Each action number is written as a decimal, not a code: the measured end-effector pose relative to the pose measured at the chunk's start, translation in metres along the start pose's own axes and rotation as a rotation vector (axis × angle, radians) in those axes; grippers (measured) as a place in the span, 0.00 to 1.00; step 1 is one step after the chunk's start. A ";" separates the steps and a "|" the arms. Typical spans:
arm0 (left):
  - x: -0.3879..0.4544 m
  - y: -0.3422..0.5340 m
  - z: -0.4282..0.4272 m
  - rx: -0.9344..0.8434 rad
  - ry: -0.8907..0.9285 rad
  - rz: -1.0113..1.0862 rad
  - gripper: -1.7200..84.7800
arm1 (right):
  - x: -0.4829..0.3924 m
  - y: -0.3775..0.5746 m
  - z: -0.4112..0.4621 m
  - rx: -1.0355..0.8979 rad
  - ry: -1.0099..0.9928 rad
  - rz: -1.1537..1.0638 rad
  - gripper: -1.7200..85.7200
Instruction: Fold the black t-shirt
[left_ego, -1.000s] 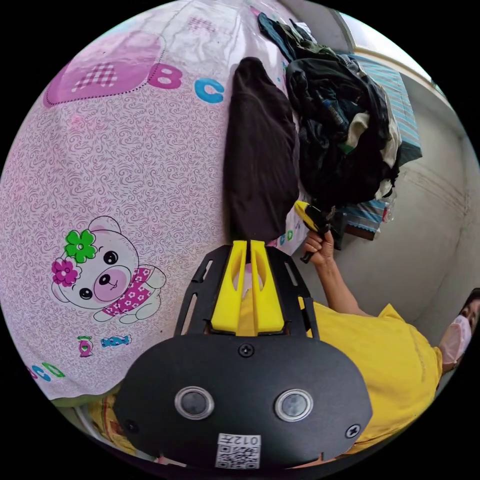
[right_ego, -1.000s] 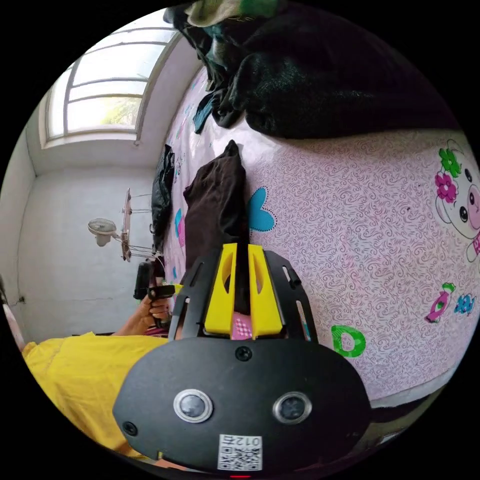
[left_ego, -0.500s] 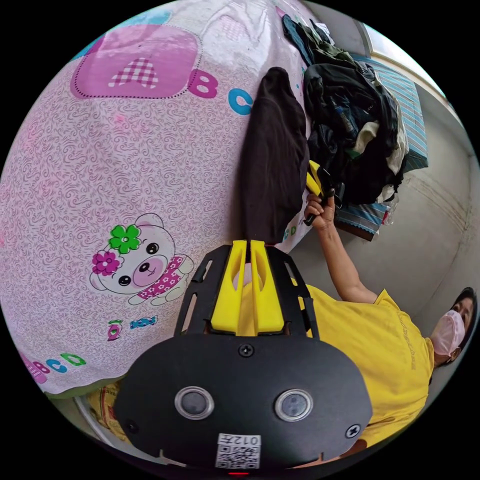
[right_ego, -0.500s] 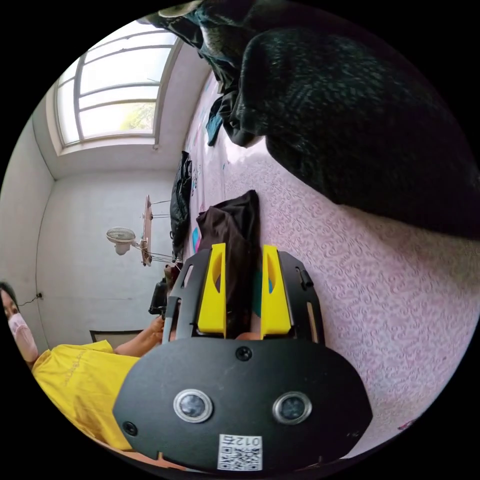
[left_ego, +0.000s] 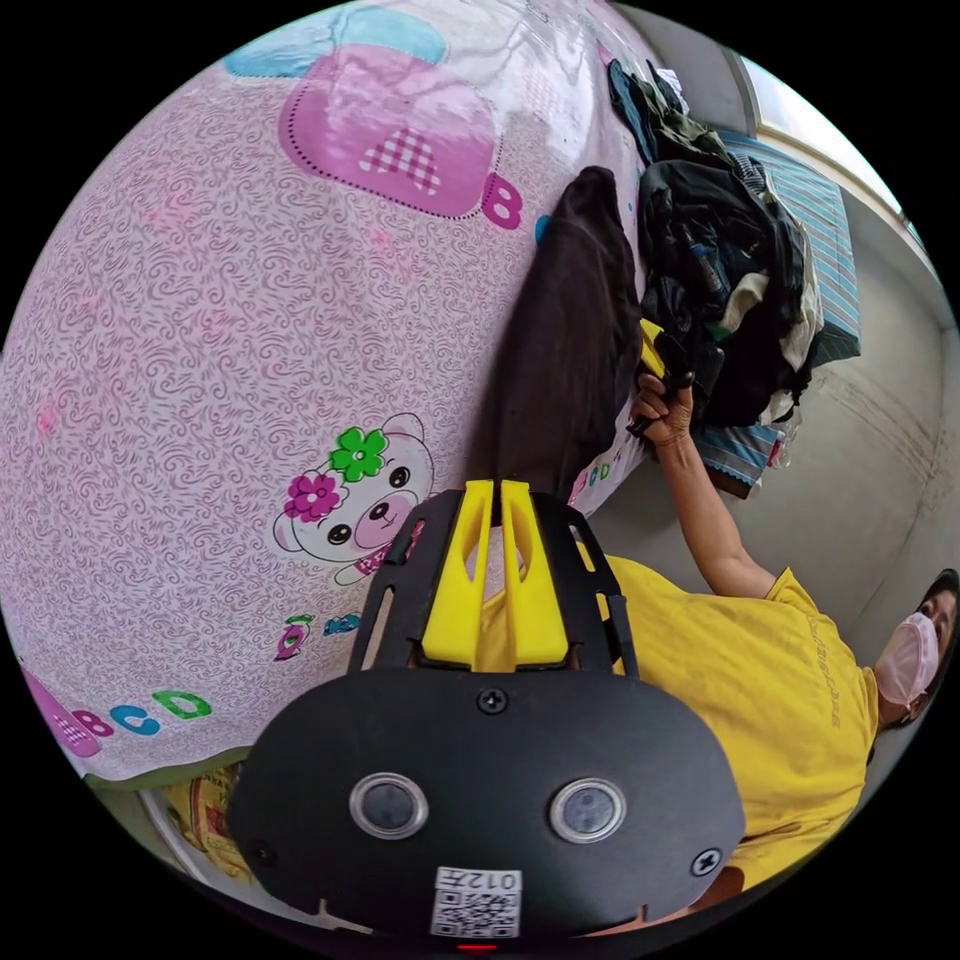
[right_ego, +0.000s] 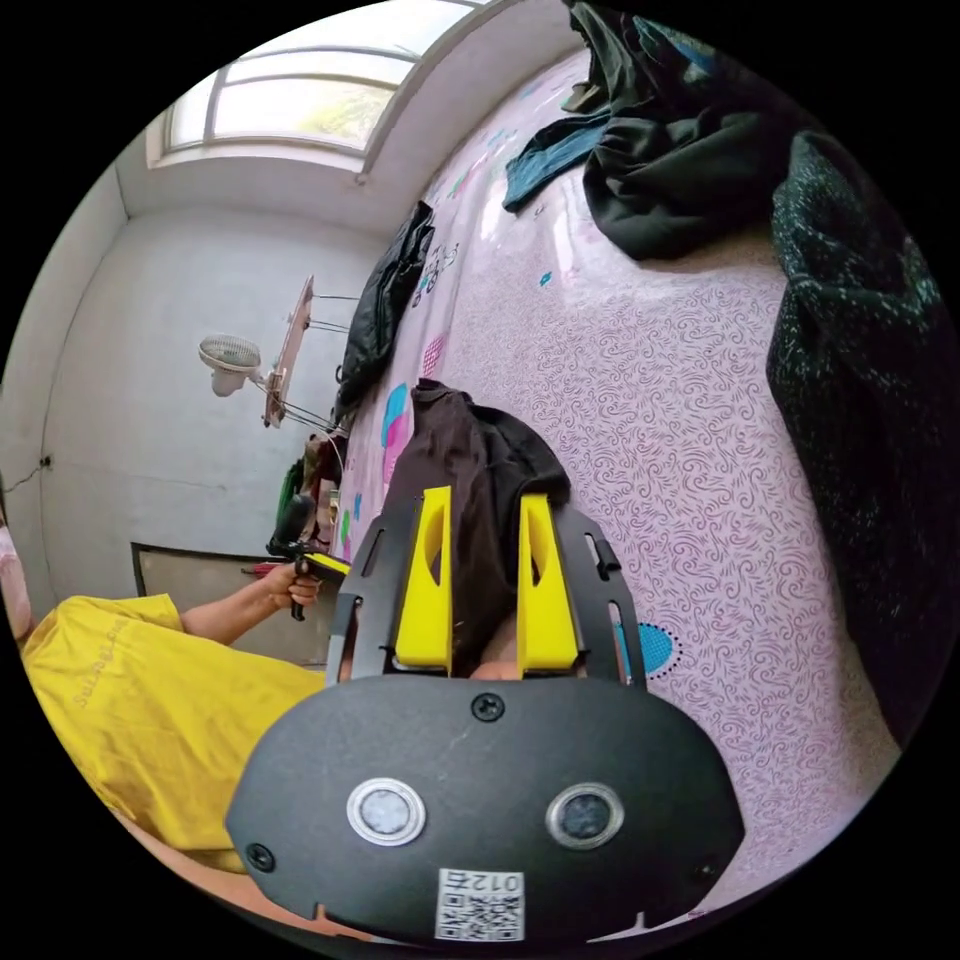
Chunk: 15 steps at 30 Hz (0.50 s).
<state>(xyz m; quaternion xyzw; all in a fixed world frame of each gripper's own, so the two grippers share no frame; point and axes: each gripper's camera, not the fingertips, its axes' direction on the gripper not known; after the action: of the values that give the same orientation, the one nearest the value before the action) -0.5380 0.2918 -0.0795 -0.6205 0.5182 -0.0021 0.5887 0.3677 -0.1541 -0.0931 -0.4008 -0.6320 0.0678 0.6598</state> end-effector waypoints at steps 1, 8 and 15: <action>-0.003 0.010 -0.002 0.007 0.005 0.000 0.02 | 0.004 0.000 0.005 0.000 0.000 0.006 0.13; -0.022 0.071 -0.010 0.056 0.022 -0.001 0.02 | 0.022 -0.002 0.096 -0.117 0.155 0.009 0.05; -0.035 0.163 -0.023 0.138 0.100 0.038 0.02 | 0.026 0.014 0.152 -0.012 0.210 0.014 0.04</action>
<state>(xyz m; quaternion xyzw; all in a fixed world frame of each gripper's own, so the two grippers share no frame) -0.6721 0.3350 -0.1705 -0.5676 0.5573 -0.0576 0.6032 0.2437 -0.0618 -0.1003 -0.4141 -0.5570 0.0261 0.7194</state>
